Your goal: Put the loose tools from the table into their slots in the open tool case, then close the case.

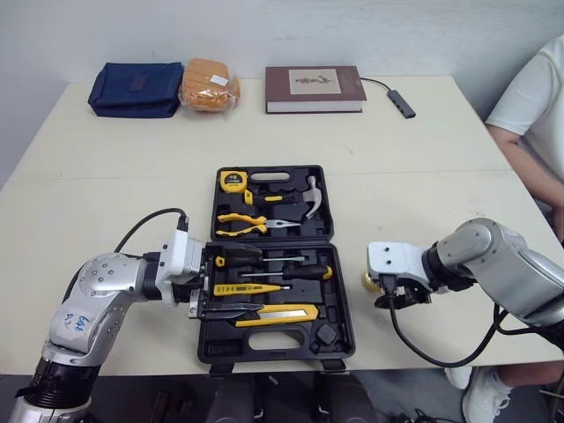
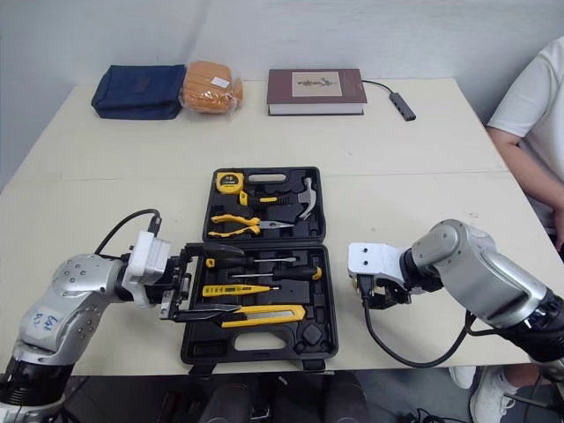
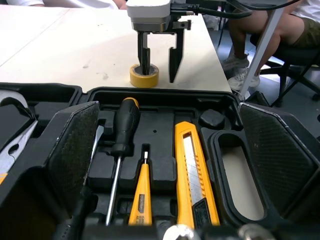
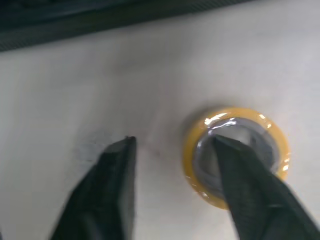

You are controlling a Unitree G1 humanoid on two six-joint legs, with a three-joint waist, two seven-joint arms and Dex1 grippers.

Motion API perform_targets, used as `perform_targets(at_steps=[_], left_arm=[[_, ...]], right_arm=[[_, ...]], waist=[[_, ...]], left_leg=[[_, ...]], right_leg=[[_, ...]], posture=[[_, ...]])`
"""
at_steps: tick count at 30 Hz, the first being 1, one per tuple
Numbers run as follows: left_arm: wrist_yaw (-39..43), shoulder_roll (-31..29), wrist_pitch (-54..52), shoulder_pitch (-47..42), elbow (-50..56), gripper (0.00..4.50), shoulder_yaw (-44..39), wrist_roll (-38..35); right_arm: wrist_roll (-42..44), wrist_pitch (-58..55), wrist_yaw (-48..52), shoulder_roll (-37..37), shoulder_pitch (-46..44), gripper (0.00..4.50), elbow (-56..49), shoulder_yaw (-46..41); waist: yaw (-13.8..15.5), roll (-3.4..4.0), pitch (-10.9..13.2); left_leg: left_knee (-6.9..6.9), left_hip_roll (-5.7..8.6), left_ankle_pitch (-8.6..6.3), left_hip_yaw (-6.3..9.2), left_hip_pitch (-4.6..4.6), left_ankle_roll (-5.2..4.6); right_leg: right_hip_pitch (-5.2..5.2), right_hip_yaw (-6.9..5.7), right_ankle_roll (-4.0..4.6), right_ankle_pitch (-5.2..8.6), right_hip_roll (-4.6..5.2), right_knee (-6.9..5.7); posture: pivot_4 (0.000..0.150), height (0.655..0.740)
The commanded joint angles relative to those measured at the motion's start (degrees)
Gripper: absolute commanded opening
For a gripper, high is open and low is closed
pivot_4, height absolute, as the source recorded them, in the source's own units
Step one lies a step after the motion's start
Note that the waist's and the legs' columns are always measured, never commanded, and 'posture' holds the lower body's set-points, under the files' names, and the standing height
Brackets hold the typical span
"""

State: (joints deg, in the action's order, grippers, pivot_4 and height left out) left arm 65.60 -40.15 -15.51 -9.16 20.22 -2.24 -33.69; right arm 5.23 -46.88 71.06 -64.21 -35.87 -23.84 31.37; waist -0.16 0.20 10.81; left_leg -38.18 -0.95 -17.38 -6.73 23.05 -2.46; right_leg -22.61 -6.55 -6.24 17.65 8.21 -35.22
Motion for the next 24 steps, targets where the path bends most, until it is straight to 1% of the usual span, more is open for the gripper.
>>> perform_targets(at_steps=[1, 2, 7, 10, 12, 13, 16, 19, 22, 24], left_arm=[[-0.45, -0.06, 0.35, -0.02, 2.57, 4.50, -1.42, -1.21], [-0.46, 0.06, 0.40, -0.10, 2.60, 4.50, -1.28, -1.24], [-0.16, -0.12, -0.39, -0.96, 1.92, 4.50, -1.69, -2.42], [1.09, -0.70, -1.13, -1.27, 1.58, 4.50, -2.88, -4.52], [1.55, -1.29, -3.88, -1.42, 1.79, 4.50, -3.78, -7.57], [2.57, -1.76, -3.32, -1.44, 1.51, 4.50, -3.81, -7.18], [5.34, -2.99, -1.44, -1.02, 0.25, 4.50, -3.53, -5.50], [6.99, -3.26, 0.79, -0.51, -0.42, 4.50, -3.36, -4.17], [9.55, -4.41, 2.21, 0.53, -0.04, 4.50, -2.15, -2.80], [9.76, -4.55, 2.07, 0.77, 0.21, 4.50, -1.94, -2.76]], right_arm=[[-2.26, 1.91, 1.23, -0.22, -0.56, 0.26, -0.04, -0.20], [-2.53, 2.24, 1.36, -0.11, -0.27, 0.06, 0.04, -0.46], [-2.98, 5.68, 2.19, -0.66, 1.33, 0.06, 0.31, -2.44], [-0.05, 11.23, 5.49, -2.50, 3.37, 0.06, -1.21, -6.20], [1.42, 13.96, 6.77, -2.48, 3.58, 0.06, -2.33, -8.81], [2.24, 14.22, 7.25, -2.08, 3.12, 0.06, -3.08, -9.84], [5.72, 14.36, 7.81, 0.53, 2.06, 0.06, -5.66, -12.33], [7.78, 15.55, 8.98, 3.02, 1.82, 0.06, -7.90, -12.02], [8.36, 13.60, 8.41, 8.99, -0.94, 0.06, -10.40, -7.72], [8.19, 13.44, 8.83, 10.31, -1.32, 0.06, -10.86, -6.07]], waist=[[-0.02, -0.04, -0.03], [-0.03, -0.05, -0.03], [-0.01, -0.06, -0.03], [0.06, -0.06, -0.03], [0.04, -0.06, -0.03], [0.02, -0.06, -0.03], [-0.20, -0.06, -0.03], [-0.09, -0.05, -0.03], [-0.08, -0.06, -0.03], [-0.15, -0.07, -0.04]], left_leg=[[0.00, 0.00, 0.00, 0.00, 0.00, 0.00], [-0.02, 0.00, 0.00, 0.00, -0.01, 0.00], [-0.06, 0.00, 0.00, 0.00, -0.02, 0.00], [-0.07, 0.01, 0.01, 0.00, -0.01, -0.01], [-0.07, 0.01, 0.02, -0.01, -0.01, -0.03], [-0.07, 0.00, 0.02, -0.01, -0.01, -0.02], [-0.07, -0.01, 0.04, -0.06, -0.09, -0.01], [-0.07, -0.05, 0.06, -0.05, -0.11, 0.03], [-0.07, -0.05, 0.06, -0.05, -0.09, 0.03], [-0.07, -0.04, 0.06, -0.04, -0.09, 0.03]], right_leg=[[0.00, -0.02, 0.00, 0.00, 0.00, 0.00], [0.02, -0.06, 0.00, 0.00, -0.01, -0.02], [0.02, -0.08, 0.00, 0.00, 0.00, -0.08], [0.02, -0.12, 0.00, 0.00, 0.00, -0.10], [0.02, -0.15, 0.00, 0.00, -0.03, -0.19], [0.02, -0.15, 0.00, 0.00, -0.04, -0.22], [0.02, -0.20, 0.00, 0.00, -0.08, -0.21], [0.01, -0.22, 0.03, 0.02, -0.10, -0.21], [0.00, -0.18, 0.04, 0.02, -0.09, -0.22], [0.01, -0.17, 0.04, 0.02, -0.08, -0.22]], posture=[[0.150, 0.7400], [0.150, 0.7400], [0.150, 0.7400], [0.150, 0.7400], [0.150, 0.7400], [0.150, 0.7400], [0.150, 0.7400], [0.150, 0.7400], [0.150, 0.7400], [0.150, 0.7400]])
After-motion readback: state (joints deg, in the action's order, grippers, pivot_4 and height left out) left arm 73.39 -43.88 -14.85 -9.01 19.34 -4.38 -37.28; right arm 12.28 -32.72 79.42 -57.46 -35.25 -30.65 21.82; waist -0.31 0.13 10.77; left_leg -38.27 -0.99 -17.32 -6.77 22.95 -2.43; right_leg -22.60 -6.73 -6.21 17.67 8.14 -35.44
